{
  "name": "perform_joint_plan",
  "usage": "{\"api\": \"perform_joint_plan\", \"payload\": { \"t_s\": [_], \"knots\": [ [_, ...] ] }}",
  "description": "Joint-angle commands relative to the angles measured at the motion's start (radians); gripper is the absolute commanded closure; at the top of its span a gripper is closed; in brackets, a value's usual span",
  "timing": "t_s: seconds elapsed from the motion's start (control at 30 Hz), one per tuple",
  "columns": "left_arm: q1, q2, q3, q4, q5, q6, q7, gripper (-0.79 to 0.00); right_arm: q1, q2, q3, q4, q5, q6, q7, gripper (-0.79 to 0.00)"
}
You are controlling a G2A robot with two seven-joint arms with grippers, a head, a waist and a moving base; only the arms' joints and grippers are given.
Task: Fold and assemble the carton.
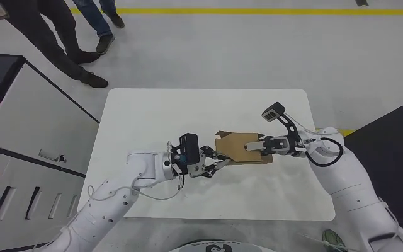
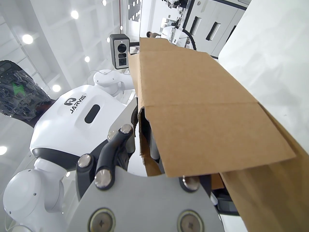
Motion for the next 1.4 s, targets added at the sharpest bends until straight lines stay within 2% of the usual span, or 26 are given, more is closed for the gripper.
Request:
{"api": "perform_joint_plan", "payload": {
  "t_s": [0.0,0.37,1.1,1.37],
  "knots": [
    [0.003,0.001,-0.010,-0.001,0.000,0.003,0.001,0.000,0.001,-0.001,-0.001,0.001,0.001,0.000,0.001,0.000],
    [0.032,0.006,-0.028,-0.019,0.006,-0.002,0.001,0.000,-0.008,-0.007,0.006,0.010,0.018,-0.002,-0.001,0.000],
    [0.010,-0.005,0.005,-0.010,0.006,-0.012,-0.009,0.000,-0.004,-0.023,0.003,0.022,0.025,-0.001,-0.001,0.000],
    [0.028,0.006,-0.075,-0.001,0.010,0.020,0.009,0.000,-0.013,-0.023,0.029,0.018,0.048,0.018,0.018,0.000]
  ]
}}
